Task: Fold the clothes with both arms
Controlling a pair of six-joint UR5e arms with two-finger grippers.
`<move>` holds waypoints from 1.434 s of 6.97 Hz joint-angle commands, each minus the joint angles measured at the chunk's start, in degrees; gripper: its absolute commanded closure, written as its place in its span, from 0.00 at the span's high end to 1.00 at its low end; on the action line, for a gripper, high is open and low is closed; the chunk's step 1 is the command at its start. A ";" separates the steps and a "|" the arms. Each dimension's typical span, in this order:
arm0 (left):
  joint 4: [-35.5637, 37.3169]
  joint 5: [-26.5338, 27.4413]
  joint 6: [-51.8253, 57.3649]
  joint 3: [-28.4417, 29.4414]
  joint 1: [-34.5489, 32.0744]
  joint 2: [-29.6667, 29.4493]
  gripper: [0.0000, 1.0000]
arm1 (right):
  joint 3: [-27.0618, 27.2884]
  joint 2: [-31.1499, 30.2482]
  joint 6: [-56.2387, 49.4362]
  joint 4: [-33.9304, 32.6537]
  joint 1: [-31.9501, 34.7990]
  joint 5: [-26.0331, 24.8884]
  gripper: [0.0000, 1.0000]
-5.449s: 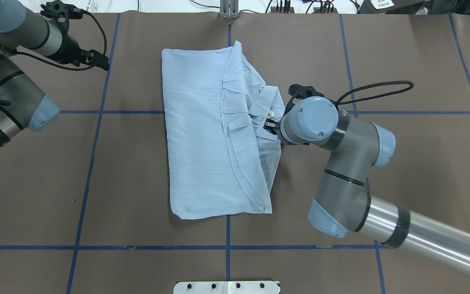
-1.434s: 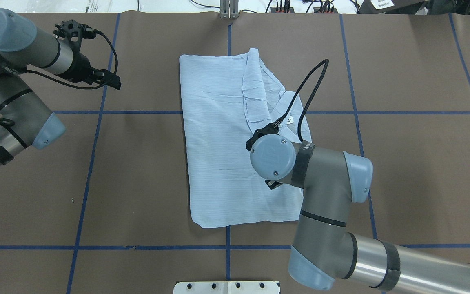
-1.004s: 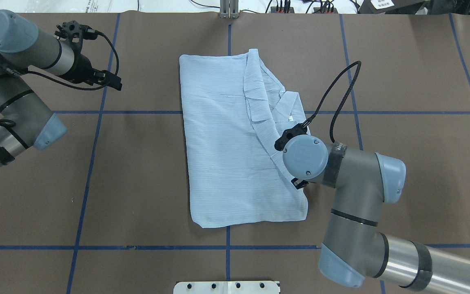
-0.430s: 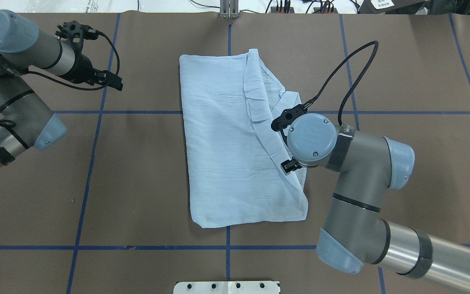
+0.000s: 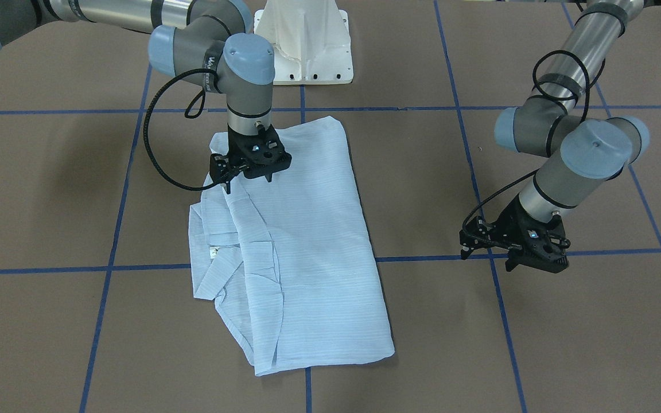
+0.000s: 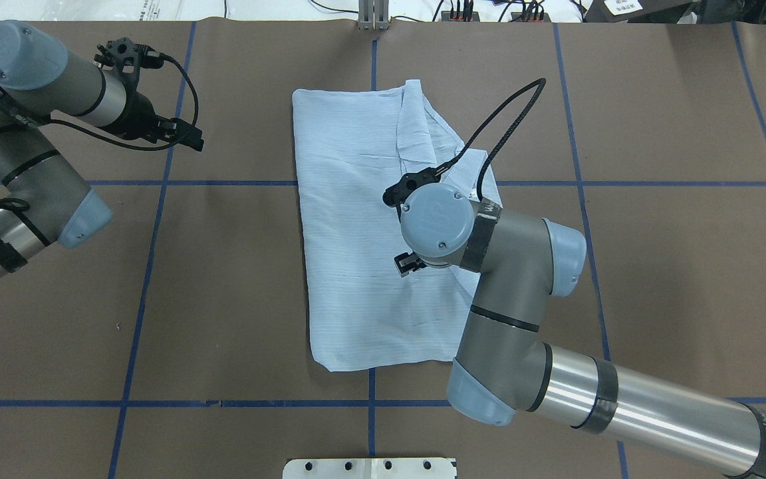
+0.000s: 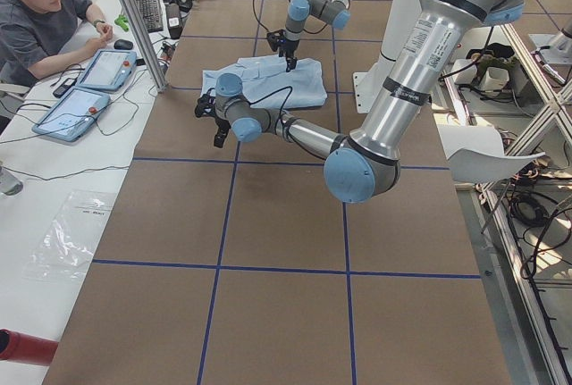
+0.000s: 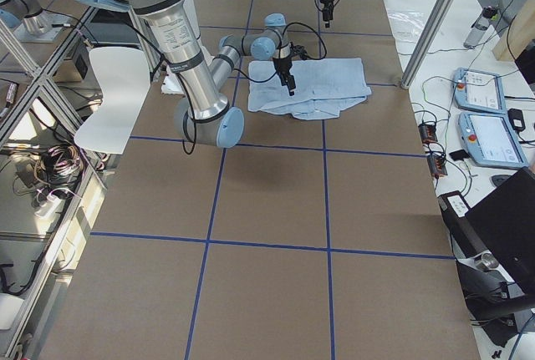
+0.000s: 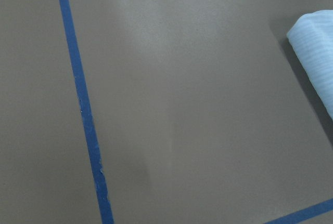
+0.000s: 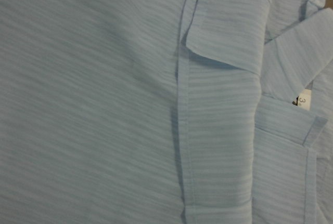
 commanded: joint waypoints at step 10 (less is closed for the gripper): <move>-0.01 0.05 -0.62 0.07 0.75 0.07 1.00 | -0.27 -4.52 -14.59 -5.65 3.54 -4.87 1.00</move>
